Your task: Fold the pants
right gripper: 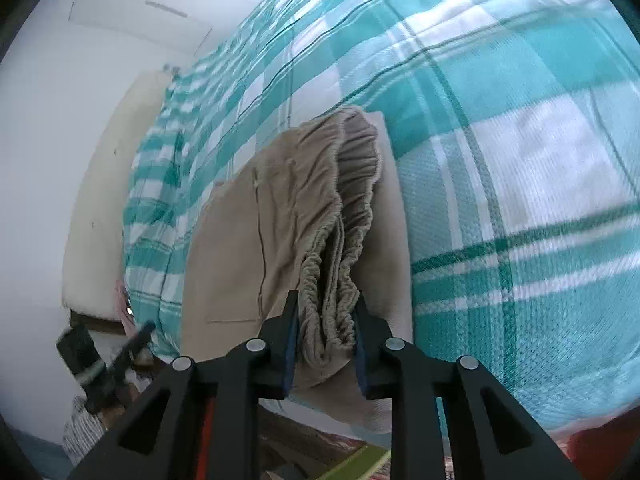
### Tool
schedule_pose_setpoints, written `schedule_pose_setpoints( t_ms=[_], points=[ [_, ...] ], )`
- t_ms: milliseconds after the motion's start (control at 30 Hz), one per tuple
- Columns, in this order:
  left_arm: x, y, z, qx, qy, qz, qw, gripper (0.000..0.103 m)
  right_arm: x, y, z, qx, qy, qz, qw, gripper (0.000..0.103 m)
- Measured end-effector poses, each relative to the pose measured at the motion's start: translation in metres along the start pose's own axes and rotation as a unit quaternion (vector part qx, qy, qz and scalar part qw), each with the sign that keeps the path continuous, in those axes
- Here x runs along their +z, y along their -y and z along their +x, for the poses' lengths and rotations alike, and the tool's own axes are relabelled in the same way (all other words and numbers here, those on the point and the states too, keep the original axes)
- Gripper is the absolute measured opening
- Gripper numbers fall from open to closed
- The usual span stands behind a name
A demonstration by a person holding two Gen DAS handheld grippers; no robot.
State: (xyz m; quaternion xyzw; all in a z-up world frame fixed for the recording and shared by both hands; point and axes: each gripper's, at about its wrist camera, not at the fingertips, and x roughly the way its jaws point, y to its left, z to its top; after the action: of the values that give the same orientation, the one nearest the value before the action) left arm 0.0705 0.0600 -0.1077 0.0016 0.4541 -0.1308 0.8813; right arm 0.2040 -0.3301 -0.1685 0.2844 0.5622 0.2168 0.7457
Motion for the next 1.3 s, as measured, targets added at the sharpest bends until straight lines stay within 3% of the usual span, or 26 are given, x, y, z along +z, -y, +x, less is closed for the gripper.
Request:
schedule_pose_setpoints(
  t_ms=[133,267,400,467,600,800,900,1033,1133,1233,1300],
  points=[
    [-0.018,0.02,0.011,0.023,-0.017,0.059,0.9979,0.083,0.0,-0.007,-0.003,-0.013,0.006,-0.022,1.0,0.024],
    [-0.02,0.02,0.029,0.035,-0.027,0.041,0.9982,0.083,0.001,-0.006,-0.004,-0.011,0.008,-0.016,1.0,0.024],
    [-0.02,0.021,0.041,0.077,-0.033,0.046,0.9954,0.082,-0.002,-0.007,-0.002,-0.009,0.013,-0.012,1.0,0.025],
    [-0.021,0.013,0.041,0.097,-0.031,0.023,0.9945,0.078,-0.002,-0.006,-0.003,-0.009,0.015,-0.012,1.0,0.025],
    [-0.026,-0.013,0.039,0.063,-0.045,-0.055,0.9954,0.078,-0.005,-0.003,-0.003,-0.009,0.019,-0.008,1.0,0.025],
    [-0.035,-0.014,0.037,0.052,-0.083,-0.069,0.9927,0.077,-0.012,-0.006,-0.002,-0.035,0.023,-0.022,0.999,0.025],
    [-0.034,-0.015,0.02,0.052,-0.083,-0.062,0.9932,0.077,-0.009,-0.012,-0.007,-0.042,0.018,-0.036,0.998,0.026],
    [-0.028,-0.023,-0.016,0.053,-0.044,-0.067,0.9954,0.079,-0.006,-0.038,-0.021,-0.095,0.013,-0.099,0.99,0.036],
    [-0.006,-0.02,-0.032,0.034,0.007,-0.067,0.9972,0.081,-0.005,-0.066,-0.039,-0.145,0.04,-0.176,0.973,0.036],
    [0.019,0.005,-0.019,0.007,0.028,-0.031,0.9991,0.081,-0.003,-0.093,-0.043,-0.128,0.057,-0.232,0.963,0.036],
    [0.023,0.023,0.0,-0.003,0.022,0.005,0.9997,0.081,-0.007,-0.102,-0.032,-0.104,0.043,-0.253,0.961,0.036]
  ],
)
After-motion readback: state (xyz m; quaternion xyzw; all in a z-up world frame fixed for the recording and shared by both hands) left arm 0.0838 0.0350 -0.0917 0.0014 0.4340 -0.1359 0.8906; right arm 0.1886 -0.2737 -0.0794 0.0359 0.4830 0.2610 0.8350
